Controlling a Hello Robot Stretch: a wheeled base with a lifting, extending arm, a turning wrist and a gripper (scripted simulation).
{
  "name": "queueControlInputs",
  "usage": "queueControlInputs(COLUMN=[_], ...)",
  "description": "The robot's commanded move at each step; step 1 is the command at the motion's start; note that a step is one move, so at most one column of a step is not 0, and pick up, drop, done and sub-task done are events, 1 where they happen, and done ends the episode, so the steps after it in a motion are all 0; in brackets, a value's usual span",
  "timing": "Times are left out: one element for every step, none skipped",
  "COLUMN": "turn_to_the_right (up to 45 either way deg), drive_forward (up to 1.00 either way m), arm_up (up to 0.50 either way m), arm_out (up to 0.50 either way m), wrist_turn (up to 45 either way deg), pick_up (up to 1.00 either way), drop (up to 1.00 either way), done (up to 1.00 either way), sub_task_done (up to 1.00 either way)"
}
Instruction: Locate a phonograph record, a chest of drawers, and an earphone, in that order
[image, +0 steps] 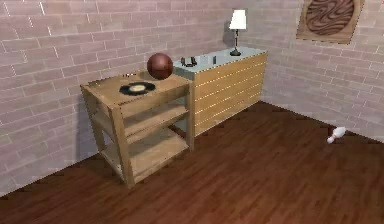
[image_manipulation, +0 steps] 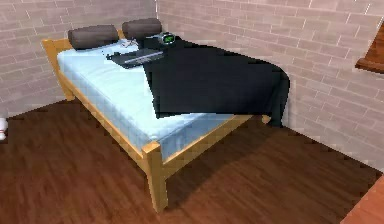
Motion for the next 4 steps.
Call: queueControlInputs(turn_to_the_right=[-15.0, 0.0, 0.0, 45.0], drive_forward=[0.00, 0.65, 0.00, 0.00], arm_up=[0.00, 0.00, 0.00, 0.00], arm_out=[0.00, 0.00, 0.00, 0.00], wrist_turn=[0.0, 0.0, 0.0, 0.0], pick_up=[0.00, 0.00, 0.00, 0.00], drop=[0.00, 0.00, 0.00, 0.00], done=[0.00, 0.00, 0.00, 0.00], sub_task_done=[0.00, 0.00, 1.00, 0.00])
